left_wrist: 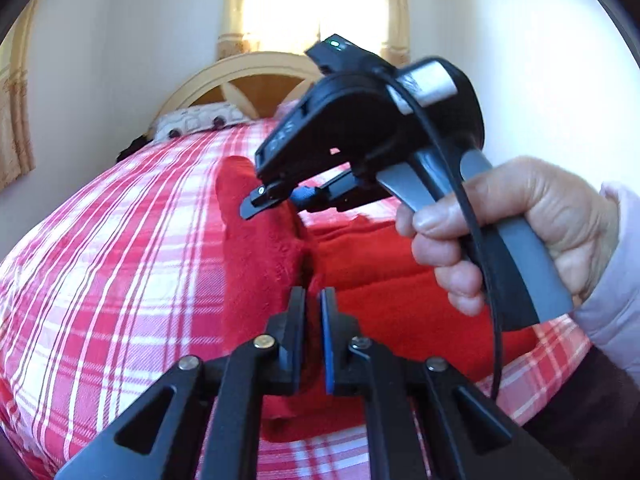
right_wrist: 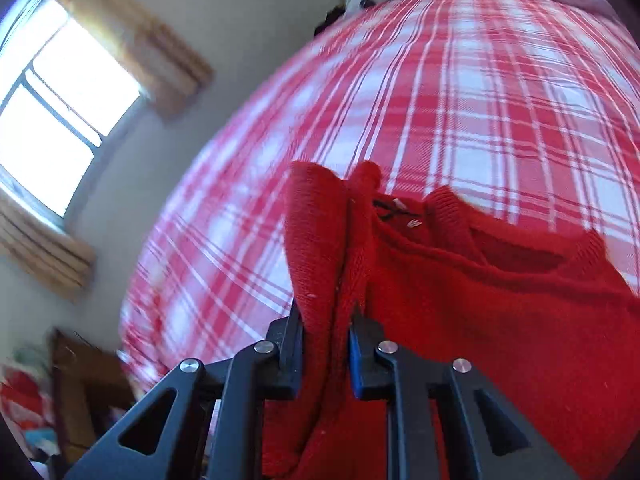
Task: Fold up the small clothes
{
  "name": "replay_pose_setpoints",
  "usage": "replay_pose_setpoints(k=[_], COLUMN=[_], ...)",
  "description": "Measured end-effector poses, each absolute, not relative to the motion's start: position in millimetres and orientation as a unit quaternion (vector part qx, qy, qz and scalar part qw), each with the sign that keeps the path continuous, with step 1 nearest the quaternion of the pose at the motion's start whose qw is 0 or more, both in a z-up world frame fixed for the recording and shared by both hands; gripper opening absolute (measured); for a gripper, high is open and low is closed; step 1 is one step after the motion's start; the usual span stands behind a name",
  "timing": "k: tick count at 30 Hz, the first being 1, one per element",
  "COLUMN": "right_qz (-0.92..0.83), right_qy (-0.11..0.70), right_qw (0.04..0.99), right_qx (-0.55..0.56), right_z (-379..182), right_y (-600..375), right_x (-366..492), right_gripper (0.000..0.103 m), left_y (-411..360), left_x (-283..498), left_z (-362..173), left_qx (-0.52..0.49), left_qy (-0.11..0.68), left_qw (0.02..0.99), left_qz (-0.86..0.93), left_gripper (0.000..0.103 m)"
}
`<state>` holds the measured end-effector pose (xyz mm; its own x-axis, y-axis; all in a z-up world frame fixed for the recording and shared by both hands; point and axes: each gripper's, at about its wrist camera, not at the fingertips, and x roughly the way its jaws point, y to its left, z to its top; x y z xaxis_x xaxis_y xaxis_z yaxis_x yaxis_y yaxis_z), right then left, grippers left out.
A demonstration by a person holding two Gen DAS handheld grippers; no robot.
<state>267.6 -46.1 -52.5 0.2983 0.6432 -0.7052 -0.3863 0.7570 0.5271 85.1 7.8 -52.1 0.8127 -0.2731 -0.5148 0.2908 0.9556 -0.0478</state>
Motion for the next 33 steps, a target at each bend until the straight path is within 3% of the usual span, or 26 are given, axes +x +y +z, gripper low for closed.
replay_pose_setpoints(k=[7, 17, 30, 33], right_qz=[0.317, 0.263, 0.213, 0.215], right_qy=[0.449, 0.435, 0.457, 0.436], right_qw=[0.81, 0.817, 0.821, 0.827], right_qx=[0.205, 0.271, 0.269, 0.281], right_z=[-31.9, -63.6, -112.8, -107.3], right_y=[-128.0, -240.0, -287.5, -291.0], right_x=[242.9, 208.7, 213.2, 204.1], right_gripper=[0.017, 0.016, 0.011, 0.011], left_y=[-52.2, -134.9, -151.6, -135.8], left_x=[67.5, 37.0, 46.1, 44.9], left_z=[-40.6, -37.7, -61.5, -54.6], left_qx=[0.053, 0.107, 0.118, 0.105], left_qy=[0.244, 0.229, 0.277, 0.28], left_qw=[0.942, 0.916, 0.892, 0.889], left_qz=[-0.224, -0.31, -0.336, -0.347], left_gripper=[0.007, 0.007, 0.008, 0.012])
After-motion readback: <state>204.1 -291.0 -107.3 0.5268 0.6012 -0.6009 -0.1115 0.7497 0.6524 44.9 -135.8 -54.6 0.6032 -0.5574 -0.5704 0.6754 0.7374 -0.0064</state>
